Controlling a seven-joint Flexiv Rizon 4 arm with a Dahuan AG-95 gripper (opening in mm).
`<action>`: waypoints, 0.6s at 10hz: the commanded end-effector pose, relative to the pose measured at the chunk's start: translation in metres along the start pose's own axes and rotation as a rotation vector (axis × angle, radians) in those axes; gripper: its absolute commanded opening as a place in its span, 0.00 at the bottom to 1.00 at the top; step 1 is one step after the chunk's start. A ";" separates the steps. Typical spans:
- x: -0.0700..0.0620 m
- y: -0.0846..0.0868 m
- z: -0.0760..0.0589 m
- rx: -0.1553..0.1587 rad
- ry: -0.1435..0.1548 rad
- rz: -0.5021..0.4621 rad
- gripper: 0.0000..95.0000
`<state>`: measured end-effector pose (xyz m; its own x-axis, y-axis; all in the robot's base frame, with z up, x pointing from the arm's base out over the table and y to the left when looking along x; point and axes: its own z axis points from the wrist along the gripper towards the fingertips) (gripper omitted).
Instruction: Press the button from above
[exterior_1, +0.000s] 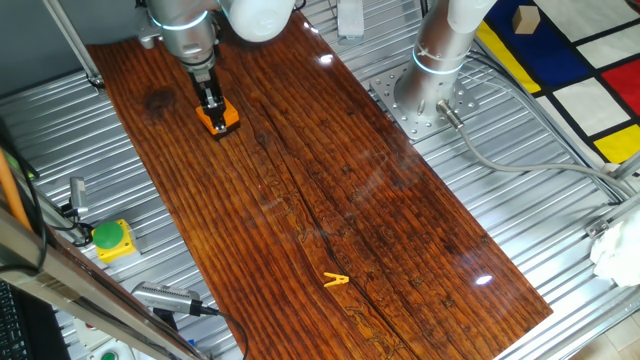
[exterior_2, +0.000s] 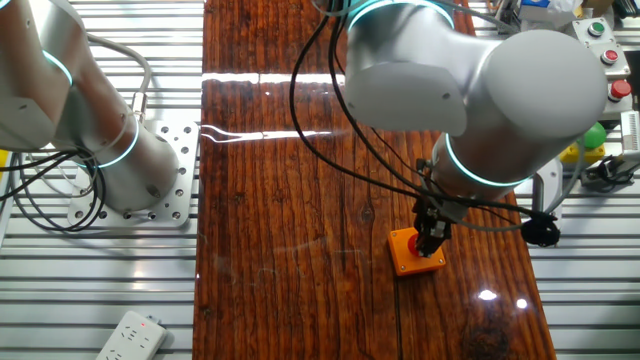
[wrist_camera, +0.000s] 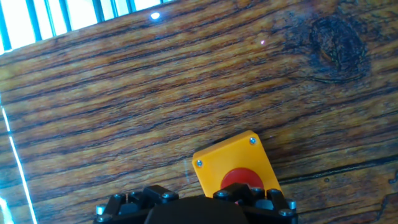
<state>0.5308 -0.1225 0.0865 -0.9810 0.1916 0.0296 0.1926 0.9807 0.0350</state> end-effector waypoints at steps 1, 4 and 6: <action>0.000 0.000 0.001 0.001 0.002 -0.001 0.80; -0.001 0.000 0.005 0.001 0.003 -0.001 0.80; -0.002 0.001 0.008 0.002 0.006 0.000 0.80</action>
<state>0.5327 -0.1222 0.0824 -0.9805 0.1931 0.0359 0.1942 0.9805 0.0312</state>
